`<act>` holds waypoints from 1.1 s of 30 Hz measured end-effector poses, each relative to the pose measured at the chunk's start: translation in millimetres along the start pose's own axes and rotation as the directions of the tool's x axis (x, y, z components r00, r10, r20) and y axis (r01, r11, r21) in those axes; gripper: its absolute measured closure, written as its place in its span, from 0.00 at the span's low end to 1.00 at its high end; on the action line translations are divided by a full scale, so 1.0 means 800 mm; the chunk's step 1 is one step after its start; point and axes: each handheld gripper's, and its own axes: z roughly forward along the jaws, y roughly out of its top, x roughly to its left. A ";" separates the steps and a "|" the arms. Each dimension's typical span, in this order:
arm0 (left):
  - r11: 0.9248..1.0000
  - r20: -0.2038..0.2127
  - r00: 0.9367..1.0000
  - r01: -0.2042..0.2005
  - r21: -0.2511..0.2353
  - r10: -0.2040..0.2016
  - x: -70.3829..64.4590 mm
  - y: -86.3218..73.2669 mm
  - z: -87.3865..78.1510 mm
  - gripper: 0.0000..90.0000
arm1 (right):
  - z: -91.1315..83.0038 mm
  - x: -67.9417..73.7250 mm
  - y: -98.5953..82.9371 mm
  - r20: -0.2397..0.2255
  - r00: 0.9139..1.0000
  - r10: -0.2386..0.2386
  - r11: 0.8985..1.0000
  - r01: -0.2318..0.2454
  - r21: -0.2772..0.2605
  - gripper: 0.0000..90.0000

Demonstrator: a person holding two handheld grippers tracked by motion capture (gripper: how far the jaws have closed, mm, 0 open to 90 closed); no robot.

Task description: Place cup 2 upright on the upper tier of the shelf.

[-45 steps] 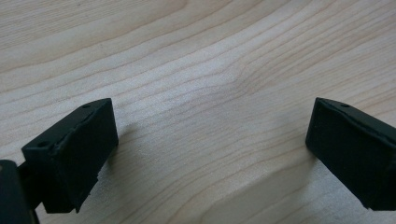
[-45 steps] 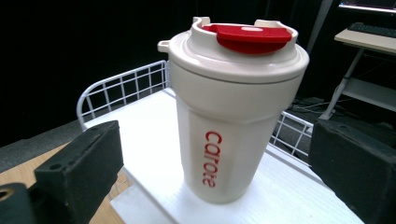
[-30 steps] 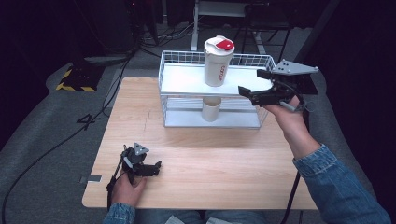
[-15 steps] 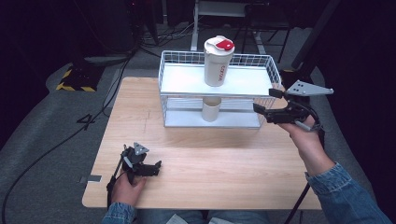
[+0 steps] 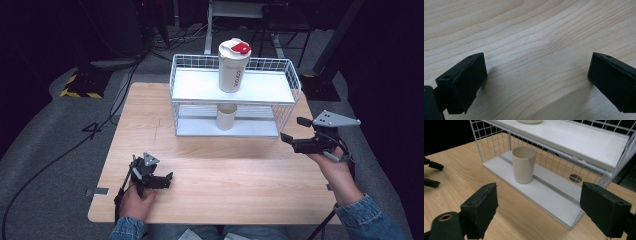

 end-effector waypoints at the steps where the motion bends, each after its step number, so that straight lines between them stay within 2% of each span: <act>1: 1.000 0.001 1.000 -0.002 0.000 0.002 0.000 0.000 0.000 0.03 | 0.000 0.000 -0.007 0.001 1.000 0.004 1.000 -0.004 0.002 0.17; 2: 1.000 0.000 1.000 0.000 0.000 0.000 0.000 0.000 0.000 0.03 | 0.002 0.001 -0.023 0.015 1.000 -0.013 1.000 0.013 0.014 0.17; 3: 1.000 0.000 1.000 0.000 0.000 0.000 0.000 0.000 0.000 0.03 | 0.002 0.001 -0.023 0.015 1.000 -0.013 1.000 0.013 0.014 0.17; 5: 1.000 0.000 1.000 0.000 0.000 0.000 0.000 0.000 0.000 0.03 | 0.004 0.003 -0.039 0.026 1.000 -0.014 0.999 0.013 0.029 0.17; 9: 1.000 0.001 1.000 -0.002 0.000 0.002 0.000 0.000 0.000 0.03 | 0.008 0.004 -0.068 0.024 0.999 0.036 0.999 -0.037 0.018 0.17; 13: 1.000 0.001 1.000 -0.002 0.001 0.002 0.000 0.000 0.000 0.03 | 0.016 0.007 -0.095 0.040 0.998 0.049 0.998 -0.051 0.029 0.17; 15: 1.000 0.001 1.000 -0.002 0.000 0.002 0.000 0.000 0.000 0.03 | 0.023 0.008 -0.109 0.047 0.997 0.054 0.997 -0.057 0.053 0.17; 16: 1.000 0.001 1.000 -0.003 0.001 0.003 0.000 0.000 0.000 0.03 | 0.027 0.009 -0.120 0.048 0.996 0.075 0.995 -0.077 0.060 0.17; 18: 1.000 0.000 1.000 0.000 0.000 0.000 0.000 0.000 0.000 0.03 | 0.029 0.009 -0.127 0.057 0.995 0.080 0.995 -0.083 0.061 0.17; 19: 1.000 0.001 1.000 -0.002 0.000 0.002 0.000 0.000 0.000 0.03 | 0.030 0.010 -0.132 0.069 0.995 0.076 0.995 -0.080 0.065 0.17; 20: 1.000 0.001 1.000 -0.002 0.000 0.002 0.000 0.000 0.000 0.03 | 0.031 0.011 -0.142 0.106 0.993 0.049 0.996 -0.057 0.071 0.17; 21: 1.000 0.001 1.000 -0.002 0.000 0.002 0.000 0.000 0.000 0.03 | 0.031 0.011 -0.142 0.106 0.993 0.049 0.996 -0.057 0.071 0.17; 23: 1.000 0.001 1.000 -0.003 0.001 0.003 0.000 0.000 0.000 0.03 | 0.034 0.012 -0.151 0.143 0.990 0.013 0.995 -0.027 0.095 0.17; 24: 1.000 0.000 1.000 0.000 0.000 0.000 0.000 0.000 0.000 0.03 | 0.038 0.014 -0.161 0.146 0.989 0.011 0.994 -0.027 0.105 0.17; 28: 1.000 0.000 1.000 -0.001 0.000 0.001 0.000 0.000 0.000 0.03 | 0.043 0.015 -0.174 0.133 0.991 0.033 0.992 -0.049 0.119 0.17; 33: 1.000 0.000 1.000 0.000 0.000 0.000 0.000 0.000 0.000 0.03 | 0.049 0.014 -0.189 0.124 0.992 0.038 0.986 -0.058 0.159 0.17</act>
